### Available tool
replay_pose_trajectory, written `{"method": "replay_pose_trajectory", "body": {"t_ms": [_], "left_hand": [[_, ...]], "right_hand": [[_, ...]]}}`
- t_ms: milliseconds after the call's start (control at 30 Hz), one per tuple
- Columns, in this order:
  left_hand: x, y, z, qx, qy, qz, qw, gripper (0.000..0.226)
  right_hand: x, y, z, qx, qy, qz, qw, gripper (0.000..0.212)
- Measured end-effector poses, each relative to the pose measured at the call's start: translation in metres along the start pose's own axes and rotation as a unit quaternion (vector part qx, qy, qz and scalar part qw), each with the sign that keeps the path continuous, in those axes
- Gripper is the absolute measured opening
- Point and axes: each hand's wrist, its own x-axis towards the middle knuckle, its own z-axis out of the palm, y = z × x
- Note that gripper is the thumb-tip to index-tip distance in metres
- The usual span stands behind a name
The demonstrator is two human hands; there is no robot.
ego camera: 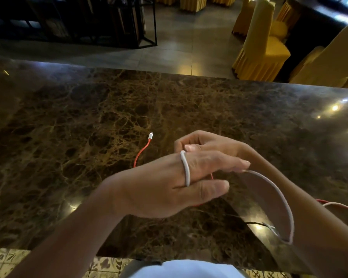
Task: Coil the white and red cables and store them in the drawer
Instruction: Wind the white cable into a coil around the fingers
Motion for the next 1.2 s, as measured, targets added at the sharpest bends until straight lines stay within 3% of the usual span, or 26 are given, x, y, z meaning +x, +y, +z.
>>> {"method": "replay_pose_trajectory", "body": {"t_ms": [133,267,433,500,600,733,867,933,1000,1100,1200], "left_hand": [[0.005,-0.013,-0.001,-0.081,0.06,0.037,0.994,0.058],[0.016,-0.031,-0.004,-0.25,0.122,0.078,0.957,0.076],[0.012,-0.064,-0.016,-0.409,0.14,0.051,0.9,0.097],[0.013,-0.076,-0.015,-0.378,0.157,0.021,0.912,0.101],[0.018,-0.089,-0.005,-0.193,0.159,-0.041,0.967,0.1],[0.017,-0.098,-0.009,-0.104,0.208,-0.075,0.97,0.105],[0.006,-0.114,-0.023,-0.033,0.263,-0.109,0.958,0.104],[0.003,-0.123,-0.021,-0.02,0.268,-0.123,0.955,0.103],[0.006,-0.131,-0.016,-0.032,0.264,-0.117,0.957,0.1],[0.018,-0.14,-0.006,-0.083,0.27,-0.09,0.955,0.103],[0.033,-0.142,-0.001,-0.16,0.354,-0.098,0.916,0.1]], "right_hand": [[-0.008,0.005,0.01,-0.089,0.152,0.054,0.983,0.042],[0.009,0.023,0.028,-0.011,0.137,0.065,0.988,0.048],[0.014,0.036,0.04,-0.041,0.153,0.152,0.976,0.073],[0.011,0.037,0.038,-0.053,0.17,0.161,0.971,0.071],[0.009,0.041,0.033,-0.079,0.176,0.185,0.964,0.049],[0.0,0.054,0.027,0.017,0.19,0.241,0.952,0.019],[-0.015,0.066,0.027,-0.006,0.245,0.254,0.936,0.025],[-0.022,0.058,0.029,-0.004,0.247,0.191,0.95,0.037],[-0.027,0.041,0.032,-0.004,0.2,0.105,0.974,0.044],[-0.025,0.015,0.041,-0.198,0.146,0.055,0.968,0.047],[-0.021,0.002,0.051,-0.438,0.153,0.065,0.883,0.048]]}}
